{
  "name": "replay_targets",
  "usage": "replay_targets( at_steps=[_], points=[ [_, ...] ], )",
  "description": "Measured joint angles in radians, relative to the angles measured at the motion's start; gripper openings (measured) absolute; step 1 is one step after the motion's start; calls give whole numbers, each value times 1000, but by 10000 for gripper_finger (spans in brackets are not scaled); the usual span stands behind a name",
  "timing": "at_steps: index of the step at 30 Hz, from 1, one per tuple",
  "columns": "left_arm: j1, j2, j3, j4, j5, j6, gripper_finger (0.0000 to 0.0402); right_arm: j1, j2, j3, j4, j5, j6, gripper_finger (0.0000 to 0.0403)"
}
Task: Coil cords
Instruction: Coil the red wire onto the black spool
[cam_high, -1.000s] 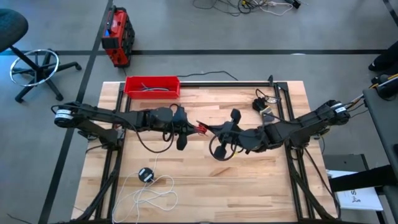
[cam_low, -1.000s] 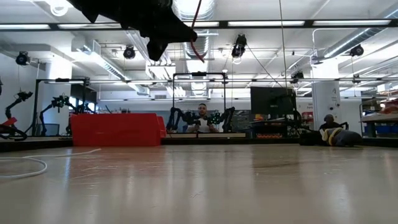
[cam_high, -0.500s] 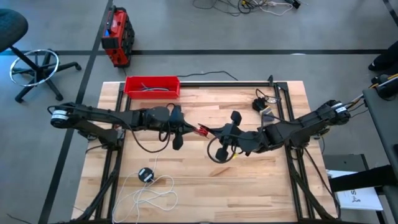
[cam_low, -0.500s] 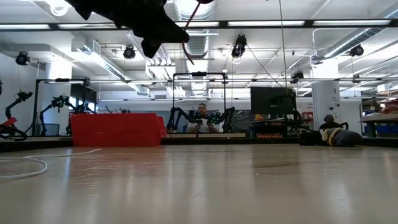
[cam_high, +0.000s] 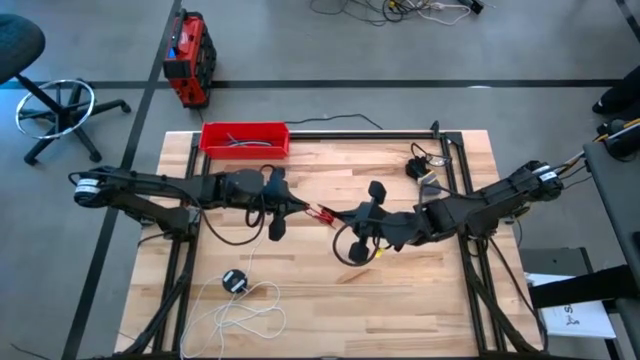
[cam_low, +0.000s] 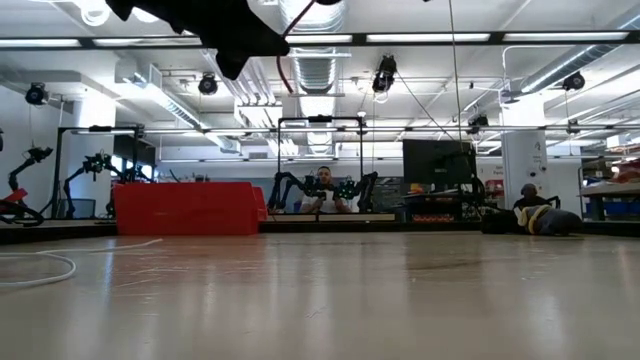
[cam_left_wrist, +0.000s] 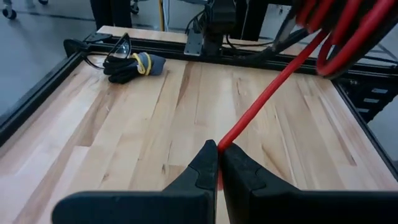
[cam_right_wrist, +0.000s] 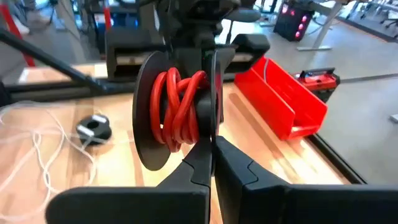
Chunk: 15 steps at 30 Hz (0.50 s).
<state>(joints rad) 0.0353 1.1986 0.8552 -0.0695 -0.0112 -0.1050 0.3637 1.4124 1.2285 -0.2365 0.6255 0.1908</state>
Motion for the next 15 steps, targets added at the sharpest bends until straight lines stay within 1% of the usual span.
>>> replay_targets(
  at_steps=[5, 10, 12, 15],
  points=[
    [-3, 38, -2, 4, 101, -8, 0, 0, 0, 0, -140, -26, 63, 0],
    [-11, 143, -2, 28, 109, -8, 0, -21, 34, -5, -271, -105, 161, 0],
    [-13, 199, -3, 38, 114, -8, 0, -30, 60, -12, -302, -156, 195, 0],
    [-16, 275, -3, 56, 139, -5, 0, -49, 116, -46, -312, -282, 243, 0]
  ],
)
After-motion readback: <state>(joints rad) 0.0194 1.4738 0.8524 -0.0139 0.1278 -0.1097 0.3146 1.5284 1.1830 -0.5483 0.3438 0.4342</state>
